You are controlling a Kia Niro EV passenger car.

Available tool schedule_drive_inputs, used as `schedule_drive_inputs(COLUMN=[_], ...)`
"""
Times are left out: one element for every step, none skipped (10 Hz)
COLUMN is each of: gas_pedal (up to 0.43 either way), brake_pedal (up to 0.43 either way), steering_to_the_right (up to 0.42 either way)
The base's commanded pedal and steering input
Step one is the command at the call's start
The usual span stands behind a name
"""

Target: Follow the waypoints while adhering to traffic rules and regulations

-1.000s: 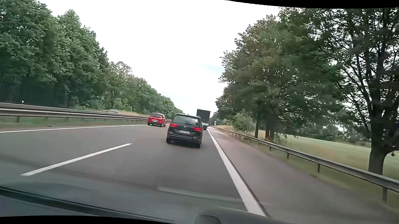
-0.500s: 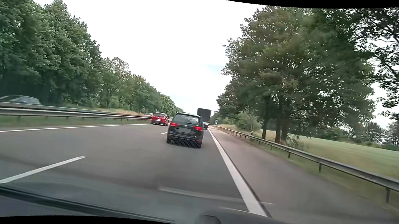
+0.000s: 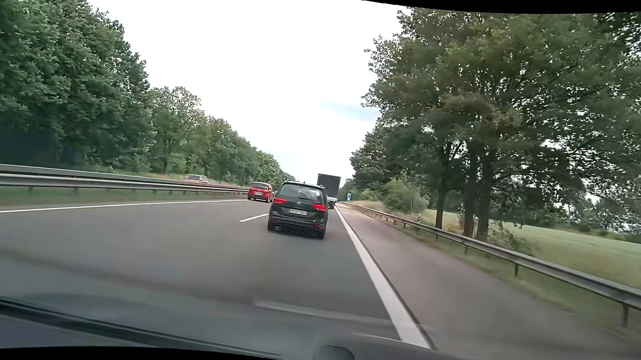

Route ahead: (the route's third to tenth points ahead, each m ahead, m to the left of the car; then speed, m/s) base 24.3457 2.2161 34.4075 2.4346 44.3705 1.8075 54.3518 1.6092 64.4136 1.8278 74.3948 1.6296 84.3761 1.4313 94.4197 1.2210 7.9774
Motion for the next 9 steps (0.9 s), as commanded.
schedule_drive_inputs(gas_pedal=[0.11, 0.11, 0.11, 0.11, 0.098, 0.087, 0.079, 0.067, 0.067], brake_pedal=[0.0, 0.0, 0.0, 0.0, 0.0, 0.0, 0.0, 0.0, 0.0], steering_to_the_right=[-0.004, -0.004, -0.005, -0.004, -0.004, -0.004, -0.004, -0.004, -0.003])
